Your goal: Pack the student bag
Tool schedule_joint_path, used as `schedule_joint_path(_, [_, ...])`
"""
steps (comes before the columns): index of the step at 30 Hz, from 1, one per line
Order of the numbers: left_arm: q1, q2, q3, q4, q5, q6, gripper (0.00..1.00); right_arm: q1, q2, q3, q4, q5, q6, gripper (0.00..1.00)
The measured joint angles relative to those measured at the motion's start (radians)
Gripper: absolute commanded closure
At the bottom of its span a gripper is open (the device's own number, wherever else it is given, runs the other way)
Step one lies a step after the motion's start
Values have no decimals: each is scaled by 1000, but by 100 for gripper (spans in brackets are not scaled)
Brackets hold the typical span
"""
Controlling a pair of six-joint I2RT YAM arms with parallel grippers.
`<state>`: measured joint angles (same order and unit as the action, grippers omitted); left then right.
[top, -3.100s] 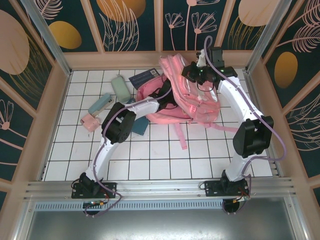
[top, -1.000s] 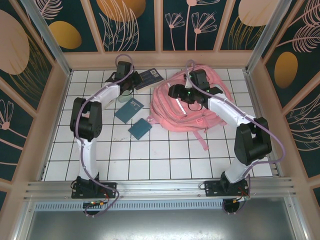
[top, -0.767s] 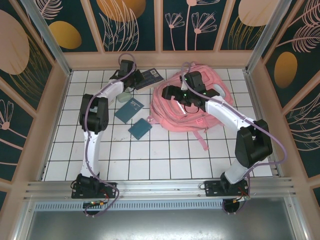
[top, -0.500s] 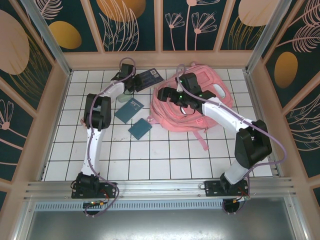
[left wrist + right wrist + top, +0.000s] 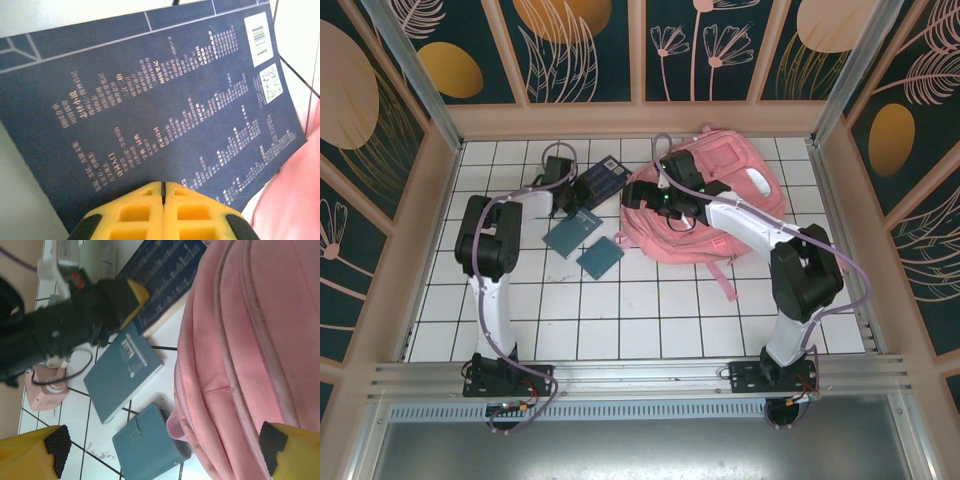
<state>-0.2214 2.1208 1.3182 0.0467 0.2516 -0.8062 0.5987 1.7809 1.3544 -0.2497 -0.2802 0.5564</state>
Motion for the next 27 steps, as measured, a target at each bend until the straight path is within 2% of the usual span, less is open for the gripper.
schedule_joint_path(3, [-5,-95,-164,78,14,-65,97,9,29,13,11,-18,0,9])
schedule_joint_path(7, [-24,-191,-318,141,19,-143,96,19,70,29,33,-50,5,25])
schedule_joint_path(9, [-40,-231,-380,167,23,-177,95,25,96,45,44,-66,10,36])
schedule_joint_path(11, [-52,-265,-421,170,23,-199,93,34,119,59,54,-75,21,42])
schedule_joint_path(14, [-61,-302,-434,127,21,-202,90,51,151,72,69,-88,34,44])
schedule_joint_path(16, [-60,-321,-417,81,8,-185,92,64,173,82,74,-89,38,44])
schedule_joint_path(22, [-21,-333,-285,-23,-20,-58,94,106,247,134,83,-85,69,46])
schedule_joint_path(27, [20,-236,-151,-77,-55,80,97,137,324,203,79,-51,108,46])
